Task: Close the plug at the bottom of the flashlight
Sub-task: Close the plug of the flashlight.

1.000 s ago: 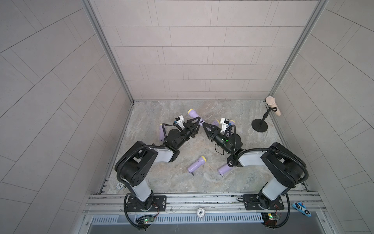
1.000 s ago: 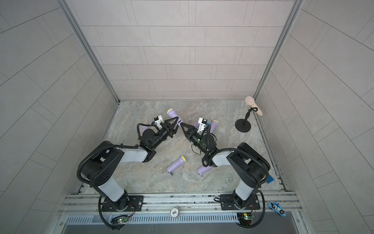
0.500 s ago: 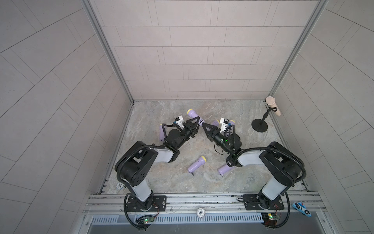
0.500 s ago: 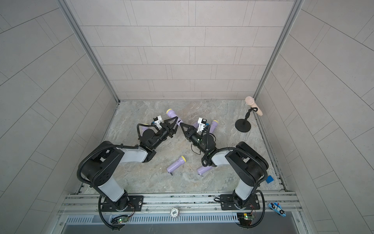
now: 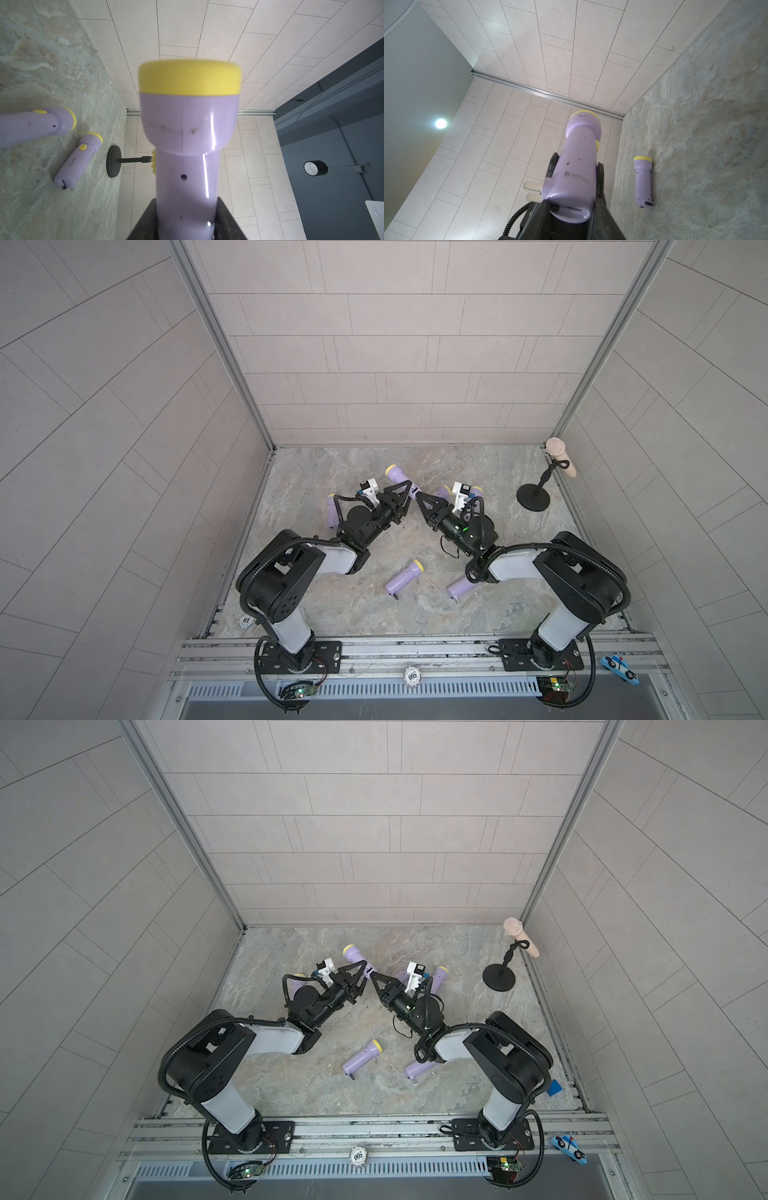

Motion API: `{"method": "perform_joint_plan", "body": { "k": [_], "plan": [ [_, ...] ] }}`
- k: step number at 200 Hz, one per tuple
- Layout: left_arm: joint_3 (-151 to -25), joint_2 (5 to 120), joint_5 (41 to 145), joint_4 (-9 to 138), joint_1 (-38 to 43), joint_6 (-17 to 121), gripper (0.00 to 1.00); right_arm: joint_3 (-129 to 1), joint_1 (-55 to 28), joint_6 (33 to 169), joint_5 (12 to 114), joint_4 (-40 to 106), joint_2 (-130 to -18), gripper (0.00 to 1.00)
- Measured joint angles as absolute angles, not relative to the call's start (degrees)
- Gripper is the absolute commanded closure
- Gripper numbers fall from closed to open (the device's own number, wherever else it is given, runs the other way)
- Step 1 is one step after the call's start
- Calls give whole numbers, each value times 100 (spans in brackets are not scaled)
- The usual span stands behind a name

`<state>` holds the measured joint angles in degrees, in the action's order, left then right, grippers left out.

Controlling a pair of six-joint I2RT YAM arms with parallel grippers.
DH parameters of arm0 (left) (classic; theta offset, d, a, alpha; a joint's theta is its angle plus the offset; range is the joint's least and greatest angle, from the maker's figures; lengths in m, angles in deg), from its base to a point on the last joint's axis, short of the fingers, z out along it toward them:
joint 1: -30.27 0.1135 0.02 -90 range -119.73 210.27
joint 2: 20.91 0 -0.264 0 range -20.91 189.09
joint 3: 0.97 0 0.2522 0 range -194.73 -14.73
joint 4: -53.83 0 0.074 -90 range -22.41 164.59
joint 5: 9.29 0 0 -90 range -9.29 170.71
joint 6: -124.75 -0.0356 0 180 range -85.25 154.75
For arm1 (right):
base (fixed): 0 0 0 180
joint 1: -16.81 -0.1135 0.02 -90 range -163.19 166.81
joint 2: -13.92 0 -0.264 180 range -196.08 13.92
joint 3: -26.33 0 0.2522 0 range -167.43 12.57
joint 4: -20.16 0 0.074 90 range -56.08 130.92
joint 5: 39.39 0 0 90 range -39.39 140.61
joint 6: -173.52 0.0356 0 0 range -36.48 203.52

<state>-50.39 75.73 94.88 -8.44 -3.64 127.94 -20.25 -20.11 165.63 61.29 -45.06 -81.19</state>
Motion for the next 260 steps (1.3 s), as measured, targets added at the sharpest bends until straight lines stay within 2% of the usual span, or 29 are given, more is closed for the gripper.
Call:
{"method": "perform_joint_plan", "body": {
  "k": [96,260],
  "plan": [
    [-5037,7573,9464,-848,-377,12798,100,-2038,-2031,16583,6088,-4506,-8136,63],
    [-5032,7573,9197,-748,-311,12820,100,-2278,-2051,16845,6107,-4567,-8514,75]
  ]
}}
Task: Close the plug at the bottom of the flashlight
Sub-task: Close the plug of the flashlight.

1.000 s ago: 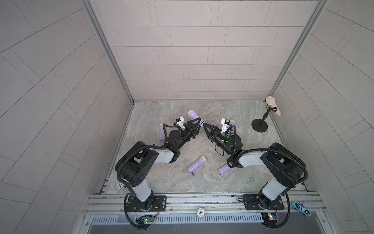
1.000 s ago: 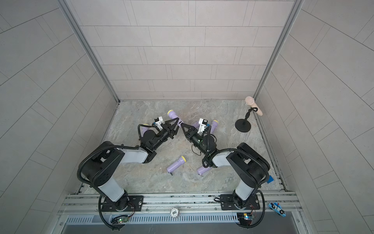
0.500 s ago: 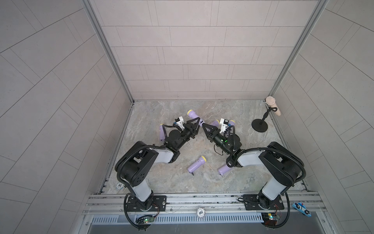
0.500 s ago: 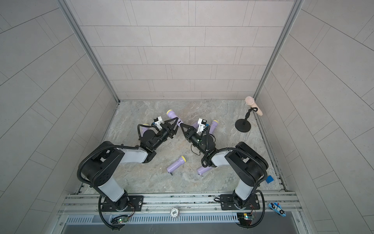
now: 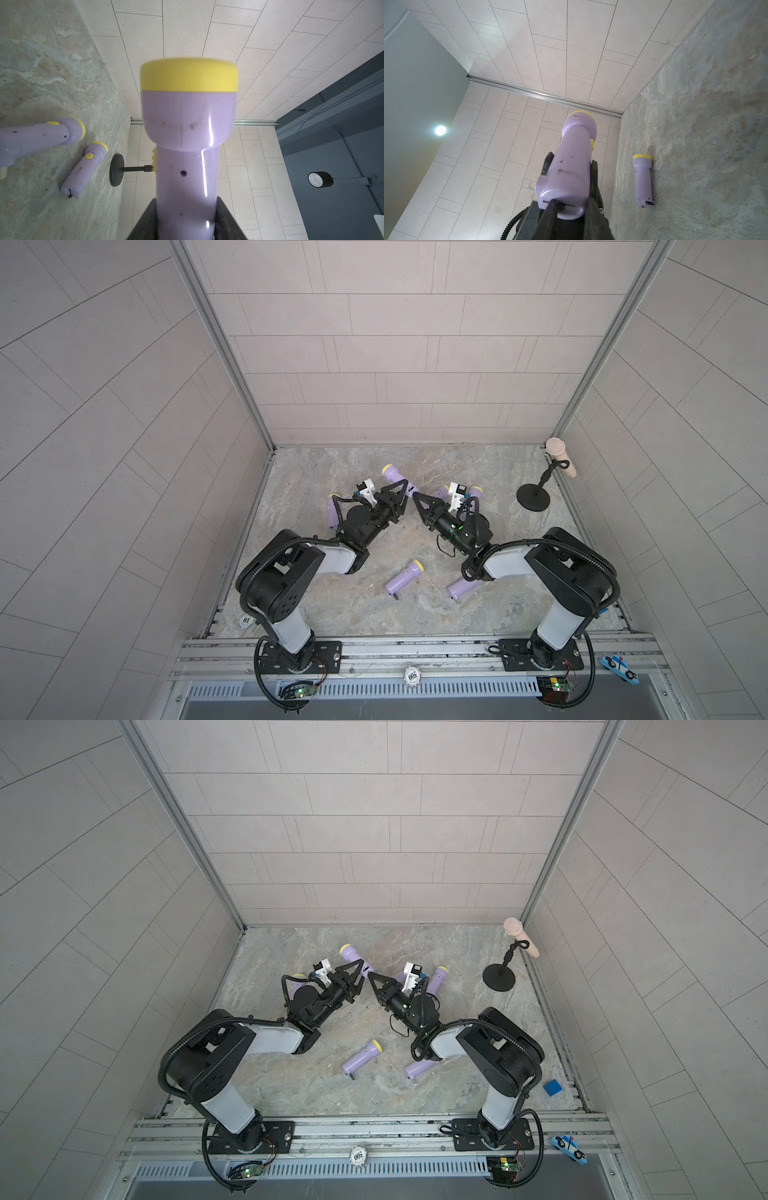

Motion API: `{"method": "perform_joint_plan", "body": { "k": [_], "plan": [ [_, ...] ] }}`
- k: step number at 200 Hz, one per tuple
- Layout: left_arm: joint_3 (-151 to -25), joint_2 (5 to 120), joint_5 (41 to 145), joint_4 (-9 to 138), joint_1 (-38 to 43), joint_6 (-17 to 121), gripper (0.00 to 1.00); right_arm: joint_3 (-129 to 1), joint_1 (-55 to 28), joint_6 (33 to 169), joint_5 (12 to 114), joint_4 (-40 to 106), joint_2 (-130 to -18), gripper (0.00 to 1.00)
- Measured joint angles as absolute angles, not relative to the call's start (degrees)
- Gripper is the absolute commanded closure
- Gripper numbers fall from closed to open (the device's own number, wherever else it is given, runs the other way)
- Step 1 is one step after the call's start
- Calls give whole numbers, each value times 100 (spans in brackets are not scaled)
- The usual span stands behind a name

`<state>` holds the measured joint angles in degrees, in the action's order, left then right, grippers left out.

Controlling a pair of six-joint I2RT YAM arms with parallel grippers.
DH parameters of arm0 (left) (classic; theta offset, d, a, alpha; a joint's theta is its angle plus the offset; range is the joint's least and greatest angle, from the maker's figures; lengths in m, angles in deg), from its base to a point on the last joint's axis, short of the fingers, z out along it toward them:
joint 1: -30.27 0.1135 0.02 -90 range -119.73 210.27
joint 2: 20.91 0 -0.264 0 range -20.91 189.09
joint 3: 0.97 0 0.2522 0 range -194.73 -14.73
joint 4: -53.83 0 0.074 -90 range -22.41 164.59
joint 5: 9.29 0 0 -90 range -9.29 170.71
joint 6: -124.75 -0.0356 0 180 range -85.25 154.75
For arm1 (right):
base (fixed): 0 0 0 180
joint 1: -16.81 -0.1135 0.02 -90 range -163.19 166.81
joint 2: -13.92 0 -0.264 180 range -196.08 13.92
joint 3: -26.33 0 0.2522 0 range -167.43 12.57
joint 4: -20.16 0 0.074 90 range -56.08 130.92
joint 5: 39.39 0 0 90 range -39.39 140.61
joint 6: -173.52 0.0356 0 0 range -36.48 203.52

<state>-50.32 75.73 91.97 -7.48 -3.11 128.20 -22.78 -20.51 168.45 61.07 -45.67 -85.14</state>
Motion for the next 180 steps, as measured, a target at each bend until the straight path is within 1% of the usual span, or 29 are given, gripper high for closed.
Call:
{"method": "perform_joint_plan", "body": {
  "k": [78,123,180],
  "plan": [
    [-5032,7573,9099,-662,-285,12822,100,-2359,-2040,16998,6114,-4685,-8733,80],
    [-5032,7573,9073,-582,-274,12822,100,-2377,-2035,17059,6114,-4642,-8770,80],
    [-5032,7573,8964,-505,-270,12818,100,-2449,-2035,17059,6114,-4419,-8770,83]
  ]
}}
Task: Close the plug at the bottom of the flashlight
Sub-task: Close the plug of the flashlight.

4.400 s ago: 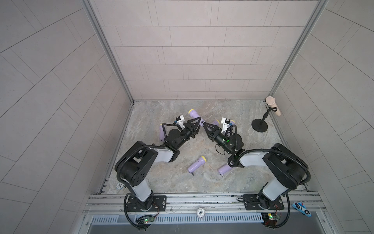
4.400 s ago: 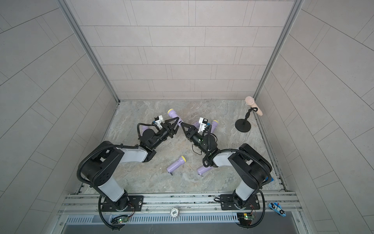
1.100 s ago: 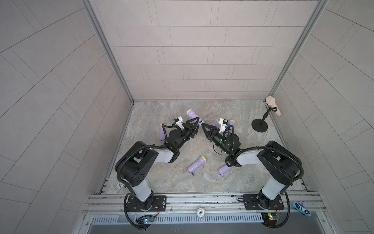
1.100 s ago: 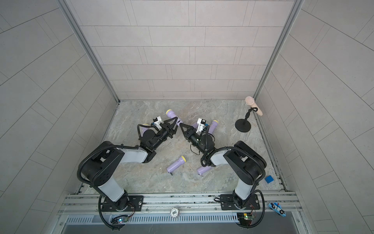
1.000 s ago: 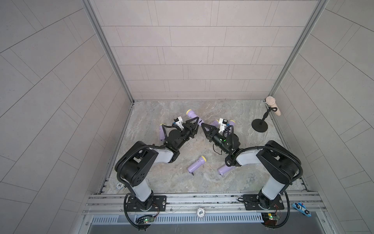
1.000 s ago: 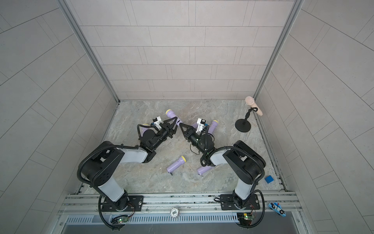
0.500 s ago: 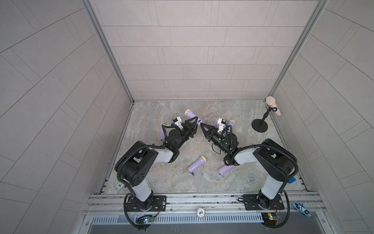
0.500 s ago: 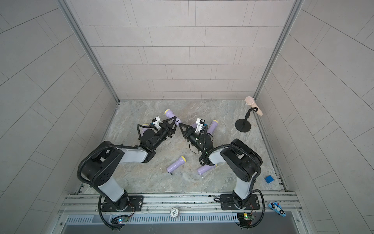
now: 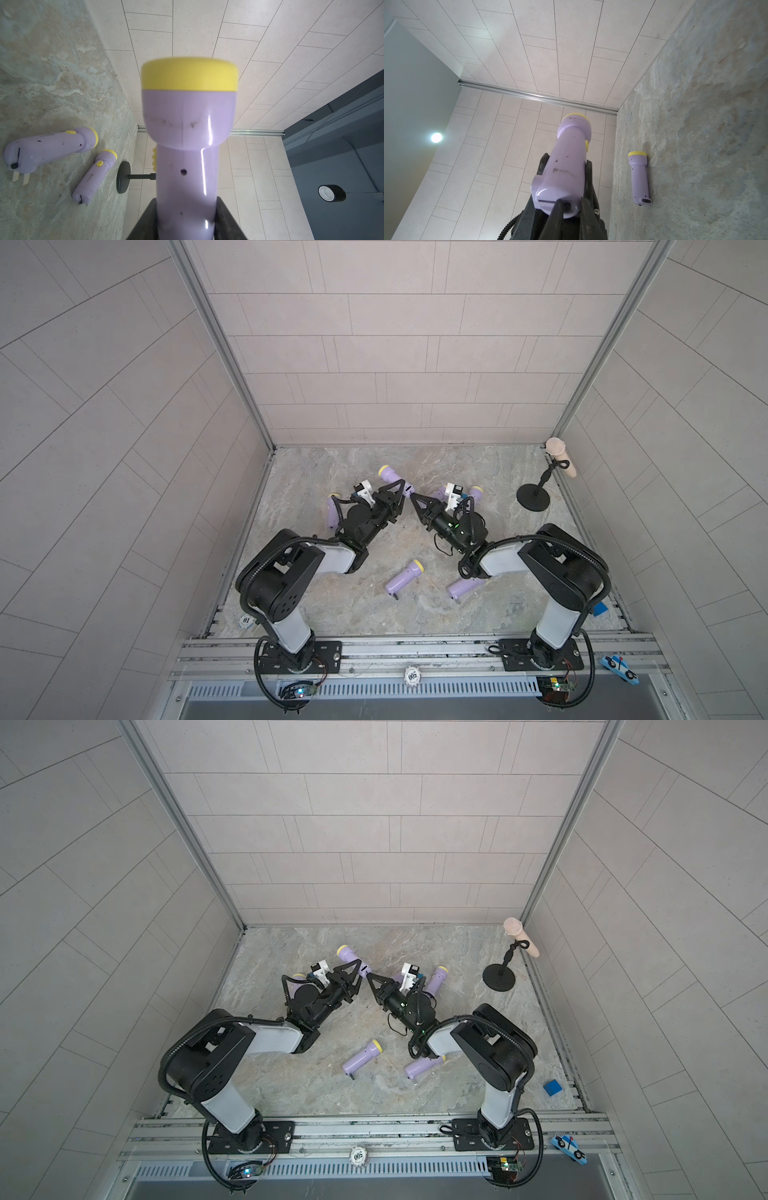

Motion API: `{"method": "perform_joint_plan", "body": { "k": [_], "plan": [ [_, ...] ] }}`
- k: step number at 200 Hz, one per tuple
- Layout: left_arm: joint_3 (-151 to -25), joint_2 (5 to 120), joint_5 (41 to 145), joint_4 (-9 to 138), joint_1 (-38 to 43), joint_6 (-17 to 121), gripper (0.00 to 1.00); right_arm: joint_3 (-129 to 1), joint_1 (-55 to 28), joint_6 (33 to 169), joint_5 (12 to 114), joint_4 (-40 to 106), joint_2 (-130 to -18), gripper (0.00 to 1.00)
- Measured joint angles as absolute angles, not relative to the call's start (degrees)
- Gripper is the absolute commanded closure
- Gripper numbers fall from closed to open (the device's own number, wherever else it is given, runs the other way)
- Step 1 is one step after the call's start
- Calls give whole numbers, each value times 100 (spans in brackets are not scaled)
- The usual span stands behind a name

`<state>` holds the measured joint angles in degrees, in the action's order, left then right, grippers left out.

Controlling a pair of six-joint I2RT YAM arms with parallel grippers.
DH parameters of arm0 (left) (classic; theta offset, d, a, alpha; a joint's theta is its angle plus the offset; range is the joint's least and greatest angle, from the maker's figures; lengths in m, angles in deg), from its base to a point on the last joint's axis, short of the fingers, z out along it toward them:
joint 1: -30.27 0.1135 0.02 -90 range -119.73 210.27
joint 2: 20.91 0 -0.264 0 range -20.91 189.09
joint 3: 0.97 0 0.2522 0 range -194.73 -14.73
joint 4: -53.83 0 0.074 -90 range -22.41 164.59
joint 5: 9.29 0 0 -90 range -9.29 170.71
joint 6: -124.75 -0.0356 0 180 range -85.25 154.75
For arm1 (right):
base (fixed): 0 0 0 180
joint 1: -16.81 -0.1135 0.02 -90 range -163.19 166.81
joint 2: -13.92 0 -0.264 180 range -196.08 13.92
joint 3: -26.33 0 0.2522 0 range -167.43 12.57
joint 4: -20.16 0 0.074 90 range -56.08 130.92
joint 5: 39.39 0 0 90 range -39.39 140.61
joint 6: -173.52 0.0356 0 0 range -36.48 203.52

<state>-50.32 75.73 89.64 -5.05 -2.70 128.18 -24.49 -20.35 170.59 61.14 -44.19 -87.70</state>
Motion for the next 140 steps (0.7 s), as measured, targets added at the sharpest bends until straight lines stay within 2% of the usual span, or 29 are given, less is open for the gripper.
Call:
{"method": "perform_joint_plan", "body": {
  "k": [71,140],
  "plan": [
    [-4989,7536,8902,-383,-270,12814,100,-2460,-2038,17057,6131,-4257,-8770,83],
    [-4836,7436,8863,-289,-257,12820,100,-2460,-2038,17002,6216,-3874,-8663,78]
  ]
}}
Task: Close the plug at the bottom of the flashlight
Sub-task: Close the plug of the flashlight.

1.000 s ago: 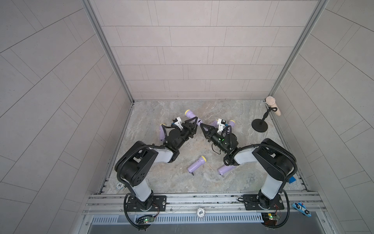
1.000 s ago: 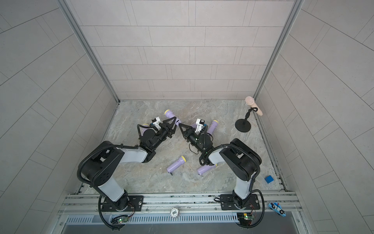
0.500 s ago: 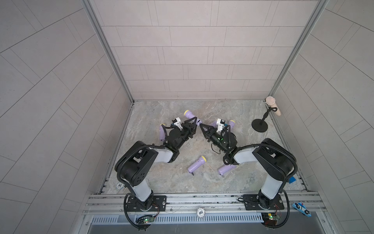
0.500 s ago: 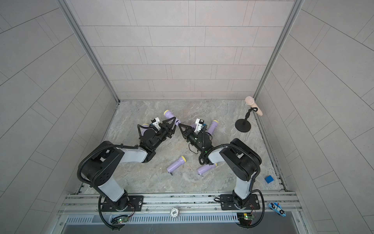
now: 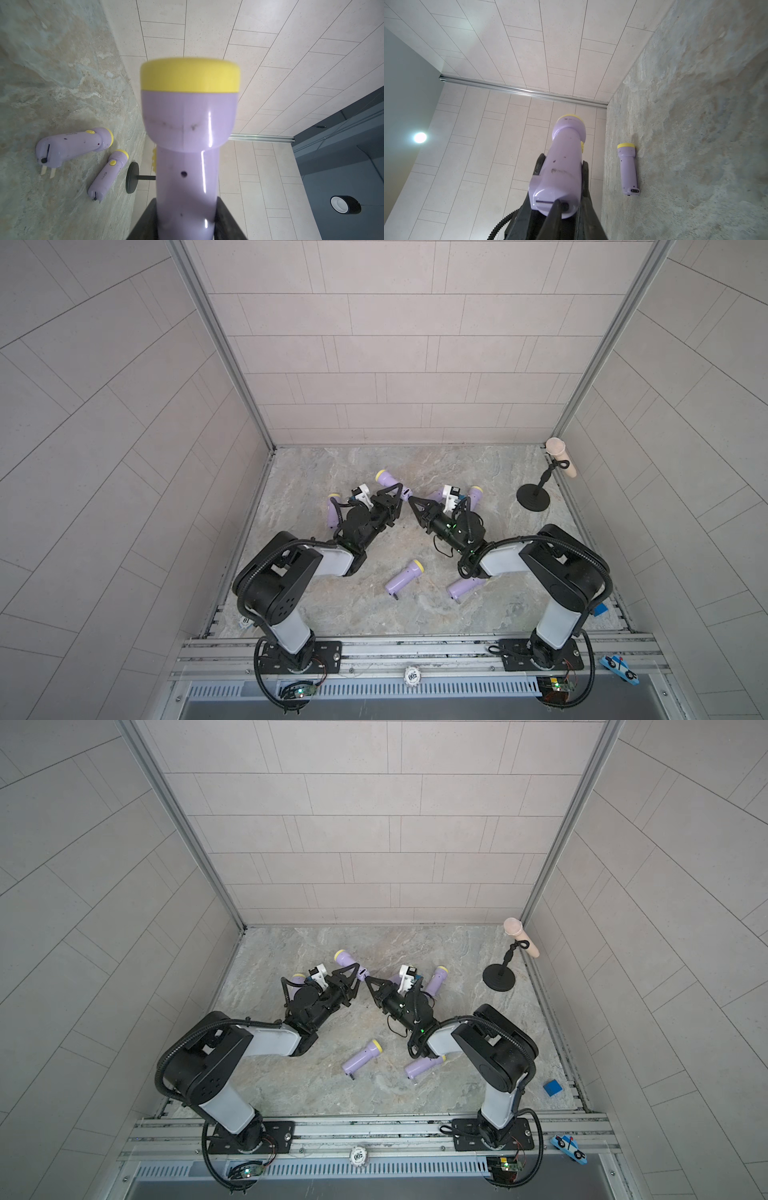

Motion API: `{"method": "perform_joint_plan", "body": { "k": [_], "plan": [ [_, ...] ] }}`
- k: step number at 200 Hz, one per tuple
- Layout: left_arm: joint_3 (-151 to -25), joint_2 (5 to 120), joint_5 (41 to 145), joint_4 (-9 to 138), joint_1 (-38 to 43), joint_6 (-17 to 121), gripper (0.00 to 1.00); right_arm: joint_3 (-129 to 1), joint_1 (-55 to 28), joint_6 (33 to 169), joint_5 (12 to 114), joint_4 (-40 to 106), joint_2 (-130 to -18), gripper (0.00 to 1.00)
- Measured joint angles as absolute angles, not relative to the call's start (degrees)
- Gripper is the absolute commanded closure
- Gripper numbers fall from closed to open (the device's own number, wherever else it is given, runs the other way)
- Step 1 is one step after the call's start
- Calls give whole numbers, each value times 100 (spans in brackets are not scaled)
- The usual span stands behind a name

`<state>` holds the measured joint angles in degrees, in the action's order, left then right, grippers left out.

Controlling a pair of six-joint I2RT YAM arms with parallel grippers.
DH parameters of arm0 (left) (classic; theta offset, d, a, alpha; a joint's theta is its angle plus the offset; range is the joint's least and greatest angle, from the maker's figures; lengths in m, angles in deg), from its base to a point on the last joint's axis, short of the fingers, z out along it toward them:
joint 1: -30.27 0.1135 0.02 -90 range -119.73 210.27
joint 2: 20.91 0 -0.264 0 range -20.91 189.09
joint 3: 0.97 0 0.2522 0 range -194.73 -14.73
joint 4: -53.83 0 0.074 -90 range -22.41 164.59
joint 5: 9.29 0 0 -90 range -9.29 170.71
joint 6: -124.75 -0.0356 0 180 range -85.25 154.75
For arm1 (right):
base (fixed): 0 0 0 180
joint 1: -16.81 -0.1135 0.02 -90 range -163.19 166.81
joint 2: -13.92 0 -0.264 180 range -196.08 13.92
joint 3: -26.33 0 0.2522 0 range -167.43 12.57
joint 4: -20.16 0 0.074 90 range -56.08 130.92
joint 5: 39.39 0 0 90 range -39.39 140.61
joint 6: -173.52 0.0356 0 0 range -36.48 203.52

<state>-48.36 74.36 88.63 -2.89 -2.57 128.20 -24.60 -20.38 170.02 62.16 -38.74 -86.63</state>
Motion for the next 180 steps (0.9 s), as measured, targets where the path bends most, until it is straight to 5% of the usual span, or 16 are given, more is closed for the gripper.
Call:
{"method": "perform_joint_plan", "body": {
  "k": [79,180],
  "plan": [
    [-4833,7409,9304,-457,-128,12844,100,-2377,-2038,16574,6212,-2565,-7745,69],
    [-4752,7490,9635,-520,211,12772,100,-2652,-2031,14723,5814,1059,-4739,29]
  ]
}}
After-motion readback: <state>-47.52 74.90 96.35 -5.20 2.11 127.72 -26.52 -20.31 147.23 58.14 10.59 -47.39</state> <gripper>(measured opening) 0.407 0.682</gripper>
